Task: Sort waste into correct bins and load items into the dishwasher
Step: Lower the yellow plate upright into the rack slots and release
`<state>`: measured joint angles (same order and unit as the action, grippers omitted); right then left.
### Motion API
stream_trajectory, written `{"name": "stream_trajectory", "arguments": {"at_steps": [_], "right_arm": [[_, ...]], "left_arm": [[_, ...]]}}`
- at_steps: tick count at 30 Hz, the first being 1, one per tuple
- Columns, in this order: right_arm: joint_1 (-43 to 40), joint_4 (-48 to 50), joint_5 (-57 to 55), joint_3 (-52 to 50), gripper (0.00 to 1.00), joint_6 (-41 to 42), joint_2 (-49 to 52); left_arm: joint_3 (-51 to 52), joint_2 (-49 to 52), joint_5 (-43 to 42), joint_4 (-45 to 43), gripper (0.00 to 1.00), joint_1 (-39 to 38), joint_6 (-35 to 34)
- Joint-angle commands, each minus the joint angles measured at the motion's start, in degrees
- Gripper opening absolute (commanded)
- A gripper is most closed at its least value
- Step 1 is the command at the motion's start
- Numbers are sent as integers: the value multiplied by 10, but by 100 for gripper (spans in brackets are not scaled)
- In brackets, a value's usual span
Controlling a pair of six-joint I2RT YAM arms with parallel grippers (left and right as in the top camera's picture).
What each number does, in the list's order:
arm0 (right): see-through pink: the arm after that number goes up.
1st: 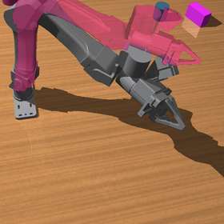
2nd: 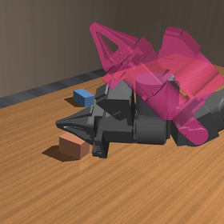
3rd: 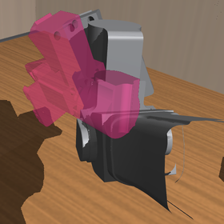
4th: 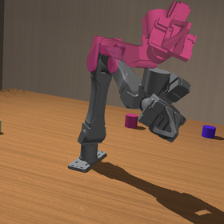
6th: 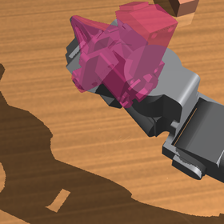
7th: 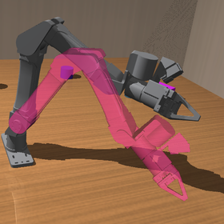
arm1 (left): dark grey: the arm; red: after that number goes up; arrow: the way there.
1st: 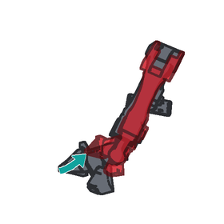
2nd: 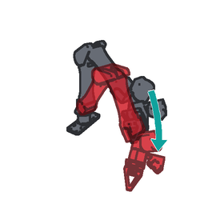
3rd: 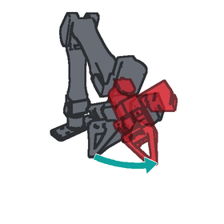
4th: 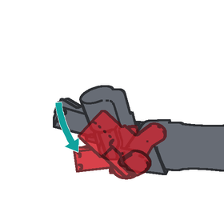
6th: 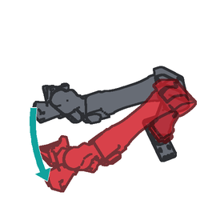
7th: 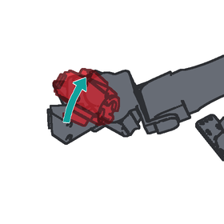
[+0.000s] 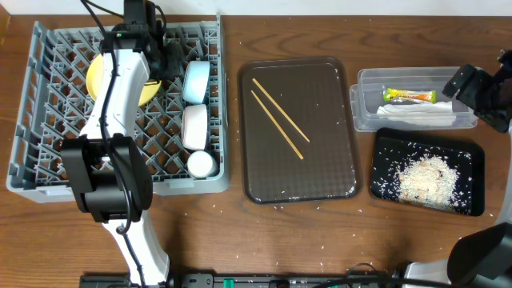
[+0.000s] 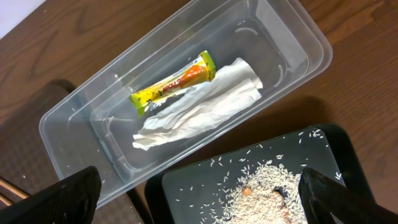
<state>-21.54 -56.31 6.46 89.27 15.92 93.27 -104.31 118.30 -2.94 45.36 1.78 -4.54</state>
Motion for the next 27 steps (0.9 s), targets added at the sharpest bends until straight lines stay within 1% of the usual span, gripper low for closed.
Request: {"name": "stream_trajectory", "arguments": {"at_steps": [1, 8, 12, 15, 27], "right_arm": [[-2, -1, 0, -1, 99, 3, 2], [-2, -1, 0, -1, 99, 3, 2], [-2, -1, 0, -1, 99, 3, 2], [-2, -1, 0, -1, 99, 3, 2], [-2, -1, 0, -1, 99, 3, 2]], "left_arm": [[1, 4, -5, -8, 8, 2, -7], [1, -10, -5, -8, 7, 13, -2], [1, -8, -5, 3, 7, 26, 20], [5, -3, -5, 5, 7, 33, 24], [30, 17, -7, 0, 7, 16, 23]]}}
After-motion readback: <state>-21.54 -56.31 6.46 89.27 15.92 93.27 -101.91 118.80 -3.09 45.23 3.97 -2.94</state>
